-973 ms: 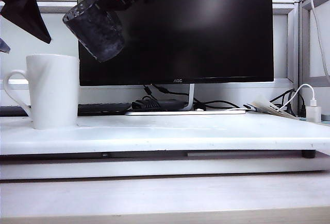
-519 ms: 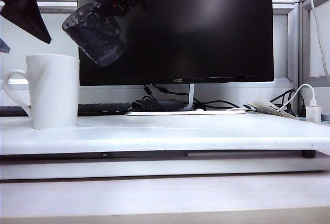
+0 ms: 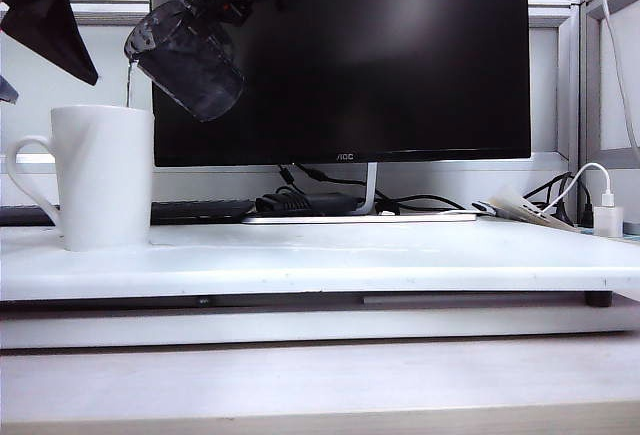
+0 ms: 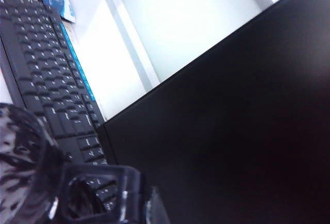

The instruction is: Carefully pick up the black cup and pour some water from the black cup into the white cup.

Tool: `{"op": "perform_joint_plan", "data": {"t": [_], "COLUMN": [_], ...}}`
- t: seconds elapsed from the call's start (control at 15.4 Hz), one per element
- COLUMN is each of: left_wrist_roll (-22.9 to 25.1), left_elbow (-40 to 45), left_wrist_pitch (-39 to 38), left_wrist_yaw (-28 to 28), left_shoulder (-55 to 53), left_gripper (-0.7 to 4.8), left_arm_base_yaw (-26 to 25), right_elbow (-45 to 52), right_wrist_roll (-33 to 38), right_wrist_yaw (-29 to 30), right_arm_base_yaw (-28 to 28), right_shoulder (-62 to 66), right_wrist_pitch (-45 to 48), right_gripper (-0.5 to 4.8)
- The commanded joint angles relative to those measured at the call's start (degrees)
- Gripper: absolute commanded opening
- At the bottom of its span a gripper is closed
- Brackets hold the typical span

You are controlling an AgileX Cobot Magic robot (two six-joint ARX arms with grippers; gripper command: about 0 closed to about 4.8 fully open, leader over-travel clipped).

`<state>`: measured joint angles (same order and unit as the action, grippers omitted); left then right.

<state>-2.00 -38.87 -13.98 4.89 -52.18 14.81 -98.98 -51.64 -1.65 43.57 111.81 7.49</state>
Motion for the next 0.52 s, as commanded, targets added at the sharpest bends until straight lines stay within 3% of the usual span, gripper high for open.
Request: {"op": "perform_joint_plan", "data": {"t": [0.06, 0.52], "left_wrist_roll": [0.04, 0.04], "left_elbow": [-0.42, -0.42], "left_wrist_pitch": [0.79, 0.76], "left_wrist_yaw": [-0.2, -0.2], "left_shoulder": [0.11, 0.11], "left_gripper": [4.79, 4.79], "left_arm_base_yaw": [0.02, 0.02], "right_elbow": [-0.61, -0.61], "right_wrist_roll": [-2.08, -4.79], "right_wrist_yaw": [0.24, 0.22], "right_arm_base_yaw": [0.55, 0.81], "right_shoulder": [-0.61, -0.61], "right_wrist_pitch": [3.23, 3.52], "right_gripper": [-0.01, -0.01]}}
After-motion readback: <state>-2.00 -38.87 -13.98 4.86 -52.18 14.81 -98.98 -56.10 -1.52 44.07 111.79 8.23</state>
